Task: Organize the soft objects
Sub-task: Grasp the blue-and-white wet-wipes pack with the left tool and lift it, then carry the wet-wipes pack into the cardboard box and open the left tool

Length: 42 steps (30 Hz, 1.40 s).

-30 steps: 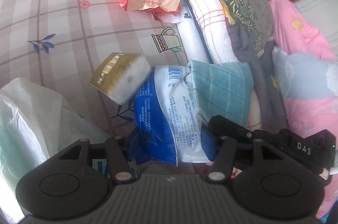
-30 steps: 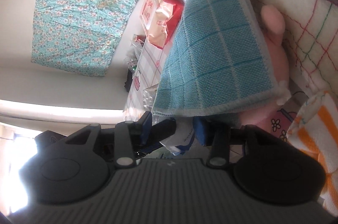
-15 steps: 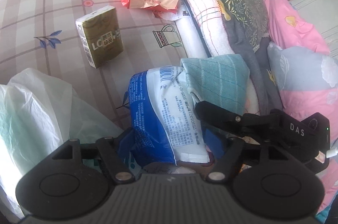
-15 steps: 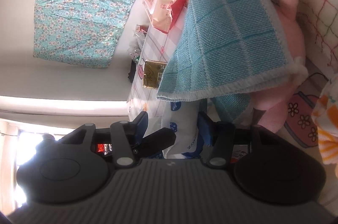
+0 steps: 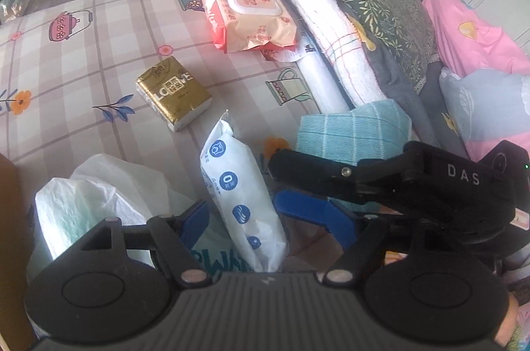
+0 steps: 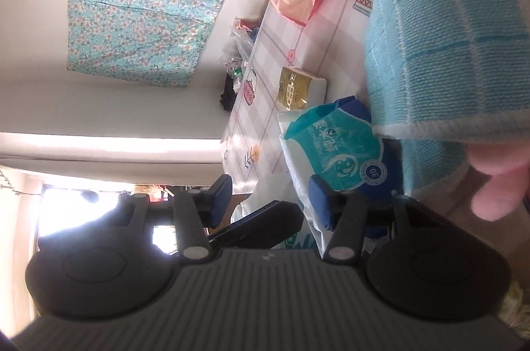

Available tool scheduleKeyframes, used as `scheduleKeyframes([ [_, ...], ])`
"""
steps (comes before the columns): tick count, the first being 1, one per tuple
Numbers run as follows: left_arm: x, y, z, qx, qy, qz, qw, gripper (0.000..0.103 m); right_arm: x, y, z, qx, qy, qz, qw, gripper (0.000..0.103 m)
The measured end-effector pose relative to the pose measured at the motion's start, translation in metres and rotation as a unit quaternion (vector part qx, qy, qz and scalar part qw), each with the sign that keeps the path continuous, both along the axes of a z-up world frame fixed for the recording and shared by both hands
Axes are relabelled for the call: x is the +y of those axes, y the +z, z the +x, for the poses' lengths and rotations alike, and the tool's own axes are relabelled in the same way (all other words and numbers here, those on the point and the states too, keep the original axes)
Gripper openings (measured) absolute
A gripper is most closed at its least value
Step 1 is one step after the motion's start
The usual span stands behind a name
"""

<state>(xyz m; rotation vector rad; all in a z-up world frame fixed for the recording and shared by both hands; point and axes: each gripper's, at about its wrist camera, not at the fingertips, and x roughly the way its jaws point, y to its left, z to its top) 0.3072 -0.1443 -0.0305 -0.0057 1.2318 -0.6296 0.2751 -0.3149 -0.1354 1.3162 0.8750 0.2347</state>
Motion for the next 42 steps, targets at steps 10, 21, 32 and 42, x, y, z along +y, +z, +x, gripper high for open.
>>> scheduleKeyframes([
  [10, 0.004, -0.02, 0.012, 0.025, 0.003, 0.021, 0.9995, 0.061, -0.004, 0.015, 0.012, 0.031, 0.022, -0.103, 0.994, 0.051],
  [21, 0.011, -0.026, 0.012, 0.016, 0.001, 0.04, 0.9991, 0.047, 0.013, 0.006, 0.05, 0.124, 0.078, -0.186, 0.972, 0.052],
  [32, 0.018, -0.032, 0.018, 0.029, 0.006, 0.032, 0.9991, 0.046, 0.015, -0.022, 0.068, 0.155, 0.101, -0.14, 0.973, 0.069],
  [42, 0.021, -0.013, 0.015, 0.001, 0.04, 0.005, 0.9992, 0.045, 0.01, 0.005, 0.043, 0.101, 0.095, -0.144, 0.98, 0.044],
])
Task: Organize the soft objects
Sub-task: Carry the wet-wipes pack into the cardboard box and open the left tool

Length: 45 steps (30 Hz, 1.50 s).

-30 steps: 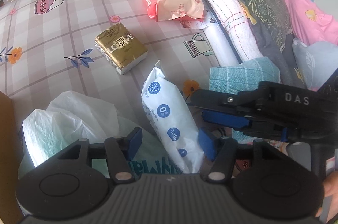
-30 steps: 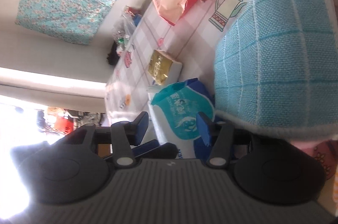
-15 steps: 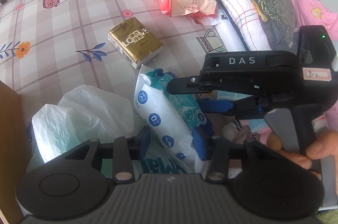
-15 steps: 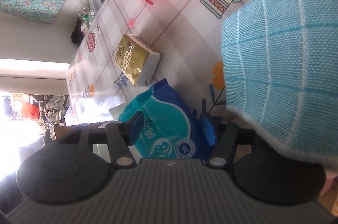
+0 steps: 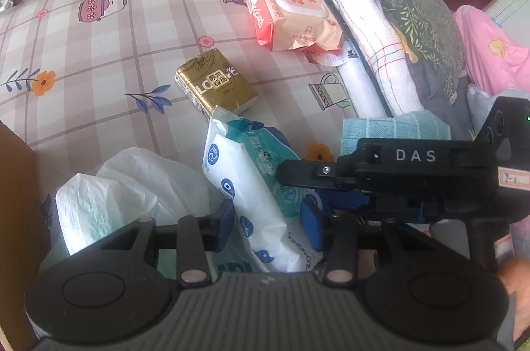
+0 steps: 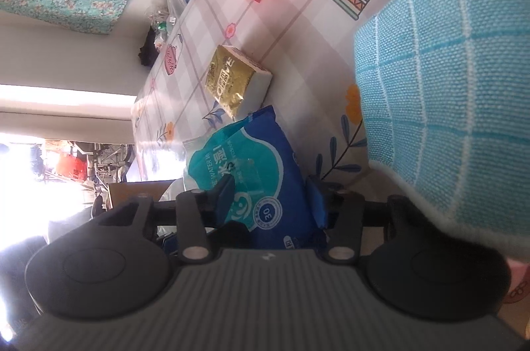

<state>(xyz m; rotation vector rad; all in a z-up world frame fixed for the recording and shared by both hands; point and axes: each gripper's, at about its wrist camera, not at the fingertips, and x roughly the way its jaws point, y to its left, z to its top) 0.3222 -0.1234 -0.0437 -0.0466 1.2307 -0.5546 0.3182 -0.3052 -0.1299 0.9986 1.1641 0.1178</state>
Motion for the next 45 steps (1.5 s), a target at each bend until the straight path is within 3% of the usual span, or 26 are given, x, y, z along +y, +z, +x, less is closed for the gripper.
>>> scheduleKeyframes([
  [11, 0.042, 0.087, -0.052, -0.075, 0.027, -0.029, 0.9964, 0.045, 0.019, 0.097, -0.055, -0.105, 0.019, 0.005, 0.994, 0.042],
  [17, 0.11, 0.13, -0.096, -0.116, 0.069, -0.041, 0.99, 0.045, 0.074, 0.144, -0.086, -0.157, 0.059, 0.026, 0.986, 0.043],
  [21, 0.164, 0.137, -0.121, -0.122, 0.102, -0.042, 0.9864, 0.045, 0.126, 0.161, -0.102, -0.172, 0.1, 0.038, 0.979, 0.044],
  [28, 0.246, 0.104, -0.154, -0.096, 0.161, -0.04, 0.9815, 0.045, 0.217, 0.144, -0.125, -0.15, 0.163, 0.049, 0.974, 0.045],
  [33, 0.276, 0.071, -0.154, -0.059, 0.17, -0.067, 0.9814, 0.045, 0.26, 0.134, -0.14, -0.153, 0.196, -0.015, 0.968, 0.045],
  [36, 0.279, 0.048, -0.146, -0.037, 0.169, -0.05, 0.9837, 0.043, 0.265, 0.136, -0.146, -0.177, 0.201, -0.059, 0.962, 0.045],
  [38, 0.278, 0.03, -0.139, -0.017, 0.17, -0.024, 0.985, 0.042, 0.259, 0.139, -0.148, -0.191, 0.197, -0.065, 0.959, 0.044],
  [41, 0.281, 0.002, -0.13, 0.025, 0.177, -0.015, 0.9838, 0.041, 0.244, 0.146, -0.148, -0.208, 0.188, -0.074, 0.957, 0.044],
  [45, 0.285, -0.017, -0.125, 0.046, 0.191, 0.002, 0.9806, 0.041, 0.229, 0.149, -0.147, -0.215, 0.18, -0.073, 0.957, 0.044],
])
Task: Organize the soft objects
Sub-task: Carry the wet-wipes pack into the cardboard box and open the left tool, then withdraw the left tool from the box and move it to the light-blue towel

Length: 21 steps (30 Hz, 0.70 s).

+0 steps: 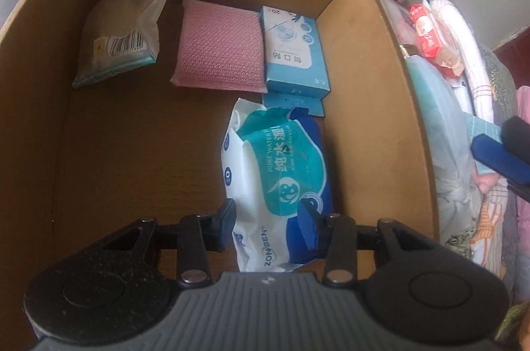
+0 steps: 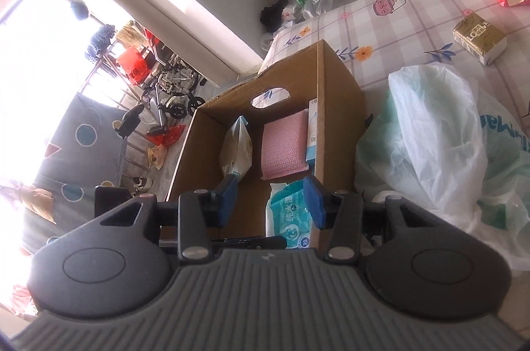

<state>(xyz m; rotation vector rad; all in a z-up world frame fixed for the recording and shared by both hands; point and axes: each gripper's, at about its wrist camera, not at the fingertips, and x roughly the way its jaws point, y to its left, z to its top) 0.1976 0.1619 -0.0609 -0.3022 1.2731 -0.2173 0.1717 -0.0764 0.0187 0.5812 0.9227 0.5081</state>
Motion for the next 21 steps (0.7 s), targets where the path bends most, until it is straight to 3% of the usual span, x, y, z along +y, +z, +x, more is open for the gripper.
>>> scheduleKeyframes([
  [7, -0.009, -0.015, 0.013, 0.046, 0.004, -0.011, 0.9989, 0.042, -0.02, -0.014, -0.002, 0.012, -0.016, 0.015, 1.0, 0.044],
  [17, -0.042, -0.009, 0.031, 0.012, 0.01, 0.032, 0.9994, 0.044, -0.055, -0.048, -0.018, 0.044, -0.047, 0.031, 0.997, 0.044],
  [21, -0.041, -0.007, 0.03, 0.017, 0.024, 0.024, 0.9993, 0.048, -0.069, -0.055, -0.027, 0.043, -0.059, 0.029, 0.997, 0.044],
])
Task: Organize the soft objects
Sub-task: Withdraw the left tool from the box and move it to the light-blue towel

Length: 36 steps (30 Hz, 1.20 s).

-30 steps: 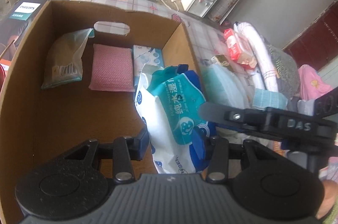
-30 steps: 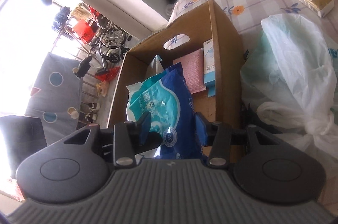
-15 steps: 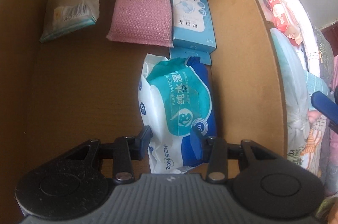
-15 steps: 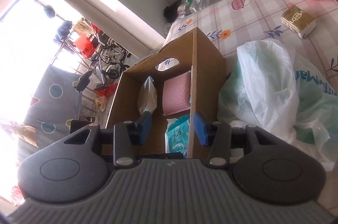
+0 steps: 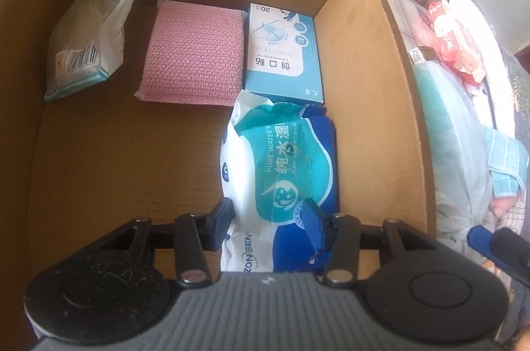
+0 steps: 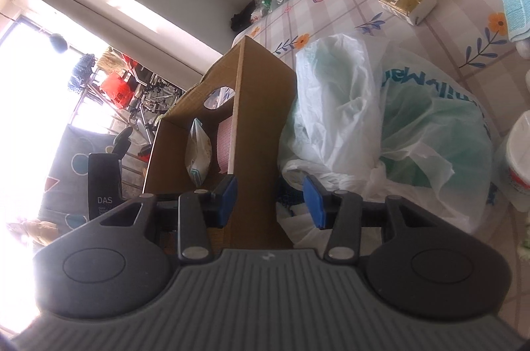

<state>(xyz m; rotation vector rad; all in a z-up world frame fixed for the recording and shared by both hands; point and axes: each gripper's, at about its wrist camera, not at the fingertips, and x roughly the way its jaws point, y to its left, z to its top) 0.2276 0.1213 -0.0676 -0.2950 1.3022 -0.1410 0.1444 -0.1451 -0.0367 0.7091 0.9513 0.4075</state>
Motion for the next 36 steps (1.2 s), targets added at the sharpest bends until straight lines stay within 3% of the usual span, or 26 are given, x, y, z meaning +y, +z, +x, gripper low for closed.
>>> scheduleKeyframes([
  [4, 0.004, 0.015, -0.008, -0.016, 0.008, -0.006, 0.9998, 0.063, -0.013, -0.004, -0.01, -0.003, -0.01, 0.002, 1.0, 0.045],
  [8, 0.01, 0.041, -0.02, -0.042, 0.017, -0.002, 0.999, 0.066, -0.031, -0.002, -0.022, -0.021, -0.026, -0.006, 0.999, 0.048],
  [12, -0.003, 0.078, -0.028, -0.096, 0.013, 0.008, 0.9953, 0.069, -0.052, 0.006, -0.033, -0.042, -0.041, -0.021, 0.998, 0.049],
  [17, -0.041, 0.121, -0.03, -0.152, -0.029, 0.014, 0.9879, 0.073, -0.087, 0.02, -0.05, -0.086, -0.072, -0.058, 0.992, 0.053],
  [21, -0.102, 0.139, -0.024, -0.173, -0.097, 0.007, 0.9801, 0.076, -0.121, 0.025, -0.061, -0.106, -0.105, -0.081, 0.986, 0.057],
  [29, -0.23, 0.119, 0.007, -0.154, -0.215, -0.021, 0.9642, 0.077, -0.208, 0.025, -0.059, -0.104, -0.2, -0.084, 0.971, 0.058],
  [33, -0.281, 0.097, 0.031, -0.118, -0.24, -0.053, 0.9621, 0.077, -0.248, 0.017, -0.042, -0.092, -0.235, -0.069, 0.965, 0.058],
  [36, -0.312, 0.081, 0.05, -0.098, -0.248, -0.07, 0.9613, 0.079, -0.264, 0.011, -0.025, -0.09, -0.234, -0.088, 0.964, 0.054],
])
